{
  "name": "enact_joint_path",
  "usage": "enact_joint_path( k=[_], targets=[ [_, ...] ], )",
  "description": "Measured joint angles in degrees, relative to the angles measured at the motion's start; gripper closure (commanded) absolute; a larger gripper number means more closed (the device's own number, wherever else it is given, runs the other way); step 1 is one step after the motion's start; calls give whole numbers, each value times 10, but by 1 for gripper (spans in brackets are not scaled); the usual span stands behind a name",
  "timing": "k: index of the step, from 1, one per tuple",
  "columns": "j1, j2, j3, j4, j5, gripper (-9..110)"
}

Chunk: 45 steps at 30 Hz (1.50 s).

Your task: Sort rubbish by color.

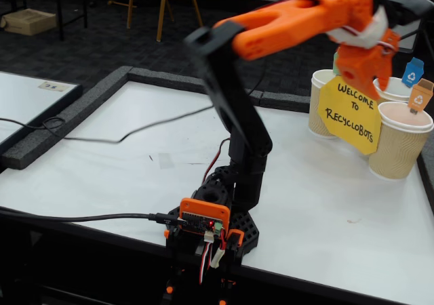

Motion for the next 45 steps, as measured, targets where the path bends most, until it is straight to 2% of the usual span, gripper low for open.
enact_joint_path(
  k=[8, 16, 23, 32, 45],
  targets=[
    [-2, 315, 206, -9, 0, 101],
    [-6, 533, 297, 12, -1, 101],
    [-6, 605, 321, 44, -1, 101],
    [-18, 613, 323, 47, -1, 101],
    [-327, 587, 303, 112, 0, 101]
  ],
)
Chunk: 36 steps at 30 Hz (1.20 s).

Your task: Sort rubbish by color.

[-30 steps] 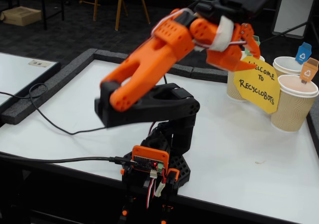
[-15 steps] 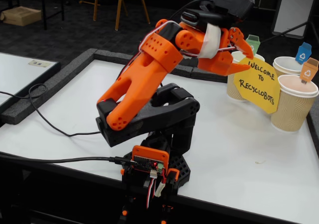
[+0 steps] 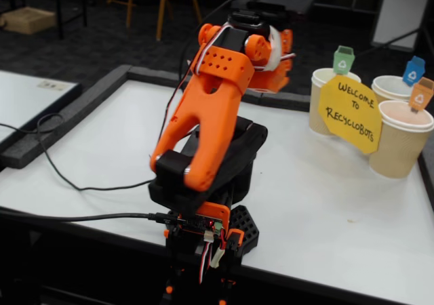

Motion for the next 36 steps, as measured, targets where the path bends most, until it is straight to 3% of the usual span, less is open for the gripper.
enact_joint_path(
  k=[18, 26, 36],
  targets=[
    [-399, -61, -29, 14, 0, 101],
    [-472, -61, -29, 19, 0, 101],
    [-472, -62, -29, 19, 0, 101]
  ],
)
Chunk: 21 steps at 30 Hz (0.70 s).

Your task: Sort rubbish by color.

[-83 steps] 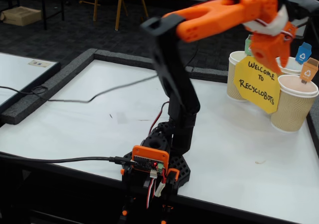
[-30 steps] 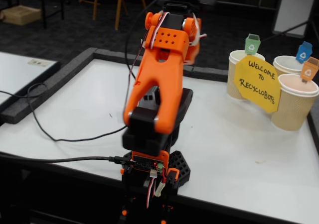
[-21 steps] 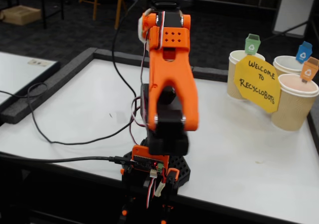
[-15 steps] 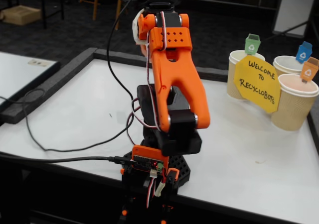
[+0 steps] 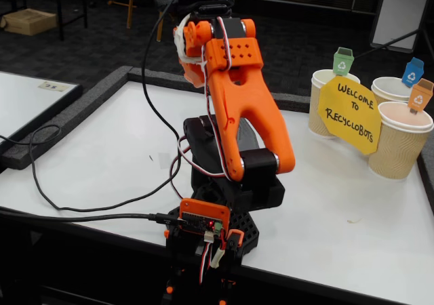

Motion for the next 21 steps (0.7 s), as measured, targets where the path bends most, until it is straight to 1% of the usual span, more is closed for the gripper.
enact_joint_path(
  k=[6, 21],
  targets=[
    [87, -27, 0, 0, 0, 101],
    [459, -47, 0, 4, 0, 101]
  ],
)
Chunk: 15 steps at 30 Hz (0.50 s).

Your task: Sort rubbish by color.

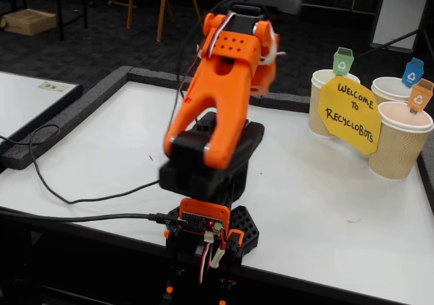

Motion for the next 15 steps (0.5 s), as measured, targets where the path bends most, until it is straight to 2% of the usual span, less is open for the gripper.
enact_joint_path(
  k=[7, 15],
  targets=[
    [128, 0, -18, 9, 0, 101],
    [180, 0, -74, 18, 0, 101]
  ],
)
